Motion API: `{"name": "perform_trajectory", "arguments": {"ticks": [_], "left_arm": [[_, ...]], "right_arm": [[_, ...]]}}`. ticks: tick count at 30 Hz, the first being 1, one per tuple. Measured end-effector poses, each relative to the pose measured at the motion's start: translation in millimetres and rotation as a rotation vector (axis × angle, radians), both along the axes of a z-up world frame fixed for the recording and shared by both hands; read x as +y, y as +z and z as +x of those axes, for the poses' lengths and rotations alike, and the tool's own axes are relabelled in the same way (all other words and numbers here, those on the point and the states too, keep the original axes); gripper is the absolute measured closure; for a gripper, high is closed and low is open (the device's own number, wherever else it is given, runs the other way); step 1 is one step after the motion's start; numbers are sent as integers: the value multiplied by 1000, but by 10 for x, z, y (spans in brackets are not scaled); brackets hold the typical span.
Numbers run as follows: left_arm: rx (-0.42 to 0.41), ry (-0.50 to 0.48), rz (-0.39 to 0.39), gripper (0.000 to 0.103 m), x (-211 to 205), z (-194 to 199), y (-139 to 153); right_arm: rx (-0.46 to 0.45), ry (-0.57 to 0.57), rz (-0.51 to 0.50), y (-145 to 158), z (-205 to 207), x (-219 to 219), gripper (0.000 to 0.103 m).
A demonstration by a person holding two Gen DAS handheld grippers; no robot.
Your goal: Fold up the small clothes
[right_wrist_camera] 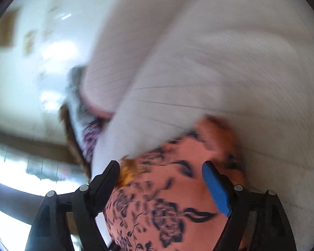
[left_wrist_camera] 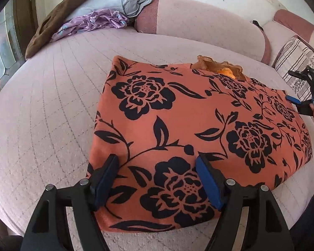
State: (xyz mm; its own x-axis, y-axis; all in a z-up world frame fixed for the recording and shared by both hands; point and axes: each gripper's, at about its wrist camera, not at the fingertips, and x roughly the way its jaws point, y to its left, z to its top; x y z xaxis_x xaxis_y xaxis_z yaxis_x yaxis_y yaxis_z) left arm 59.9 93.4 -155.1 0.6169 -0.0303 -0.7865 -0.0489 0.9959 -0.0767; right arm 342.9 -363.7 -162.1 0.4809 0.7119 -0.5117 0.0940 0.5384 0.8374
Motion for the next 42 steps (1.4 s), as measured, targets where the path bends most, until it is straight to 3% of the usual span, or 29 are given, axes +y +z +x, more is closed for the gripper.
{"name": "perform_trajectory", "arguments": {"ticks": [1,2,3,5,7,12,14,15,16,19,22,25,26,27,29,33,35,37,42], "left_arm": [[-3,-3,7,24,-15,3,0],[1,-5,21,23,-38,15,3],[5,-4,26,23,-36,11,-16],[12,3,13,23,-25,22,4],[17,-1,9,23,-9,18,10],[32,-3,21,22,-39,44,22],[39,-3,33,22,-62,51,28],[46,-1,35,22,-73,67,30],[62,0,37,22,-75,75,51],[48,29,0,22,-8,-12,224],[16,92,-23,22,98,-162,296],[127,139,24,22,158,-140,28],[131,140,62,20,153,-148,11],[132,141,52,20,161,-158,37],[131,162,-8,20,230,-201,116],[147,186,3,20,304,-219,92],[164,196,-16,20,338,-206,42],[162,199,-22,20,347,-224,52],[138,189,-2,20,306,-271,161]], "right_arm": [[-11,15,-18,1,31,35,19],[33,14,-94,-103,119,59,19],[89,6,-97,-255,187,39,20],[103,-57,-13,-311,213,-22,20],[58,-63,-21,-107,149,45,20],[-57,96,-27,328,-528,427,19],[-32,108,-69,243,-798,526,17],[40,126,-137,60,-877,580,18],[57,123,-152,-96,-932,580,24],[44,84,-207,180,-1035,595,20],[-90,109,-198,496,-1198,686,15],[-41,145,-179,242,-1295,819,12],[37,157,-215,34,-1283,842,13],[48,135,-203,-103,-1298,832,14],[33,106,-209,46,-1327,847,14],[-58,125,-208,321,-1444,903,13],[-51,146,-200,235,-1452,946,13],[49,162,-240,-50,-1473,937,13],[-43,142,-222,274,-1555,999,14]]}}
